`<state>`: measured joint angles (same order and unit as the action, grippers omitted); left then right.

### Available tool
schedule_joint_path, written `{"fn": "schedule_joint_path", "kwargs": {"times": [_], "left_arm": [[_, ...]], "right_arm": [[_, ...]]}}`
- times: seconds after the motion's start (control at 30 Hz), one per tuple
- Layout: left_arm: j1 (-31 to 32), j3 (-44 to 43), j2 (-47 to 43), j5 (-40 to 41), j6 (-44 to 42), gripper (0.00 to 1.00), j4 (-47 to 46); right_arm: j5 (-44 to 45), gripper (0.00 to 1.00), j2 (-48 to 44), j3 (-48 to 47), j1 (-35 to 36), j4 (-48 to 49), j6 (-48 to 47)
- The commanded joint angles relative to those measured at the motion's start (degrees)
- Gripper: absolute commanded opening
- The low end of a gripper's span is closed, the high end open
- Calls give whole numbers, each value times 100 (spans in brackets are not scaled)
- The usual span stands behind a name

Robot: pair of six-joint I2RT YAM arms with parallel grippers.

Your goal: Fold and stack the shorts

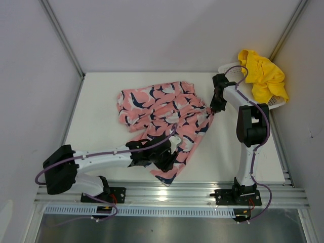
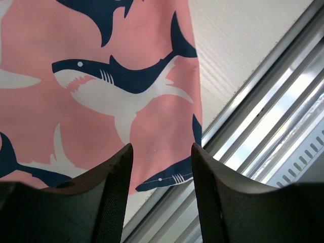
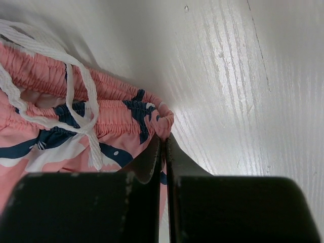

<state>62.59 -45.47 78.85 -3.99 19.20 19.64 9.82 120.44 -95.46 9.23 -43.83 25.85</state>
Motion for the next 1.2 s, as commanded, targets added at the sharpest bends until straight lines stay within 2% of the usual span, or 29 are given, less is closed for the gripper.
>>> {"fn": "schedule_joint_path", "kwargs": {"times": [0.0, 0.17, 0.37, 0.7, 0.93, 1.03, 1.07, 1.13, 1.17], "left_arm": [[367, -5, -405, 934, 119, 53, 163], [1123, -23, -441, 1373, 172, 55, 84], [1642, -357, 253, 1901, 435, 58, 330], [1739, -673, 1273, 2534, 1200, 62, 374], [1713, -805, 1808, 2447, 1270, 62, 268], [1713, -814, 2117, 2307, 1296, 46, 216], [1713, -788, 2108, 2202, 1366, 33, 85], [1713, -534, 2038, 2009, 1428, 22, -178], [1713, -489, 1994, 1738, 1428, 9, -432]], "right_arm": [[-7, 0, -30, 10, -53, 156, -45], [-77, 0, -29, 45, -71, 200, -10], [-156, 0, -47, 133, -88, 296, 52], [-227, 0, -223, 309, -106, 437, 105], [-262, 0, -320, 379, -141, 472, 105], [-262, 0, -346, 423, -150, 481, 122], [-262, 0, -372, 432, -150, 481, 131], [-245, 0, -433, 501, -159, 437, 158], [-183, 0, -556, 546, -159, 368, 306]]}}
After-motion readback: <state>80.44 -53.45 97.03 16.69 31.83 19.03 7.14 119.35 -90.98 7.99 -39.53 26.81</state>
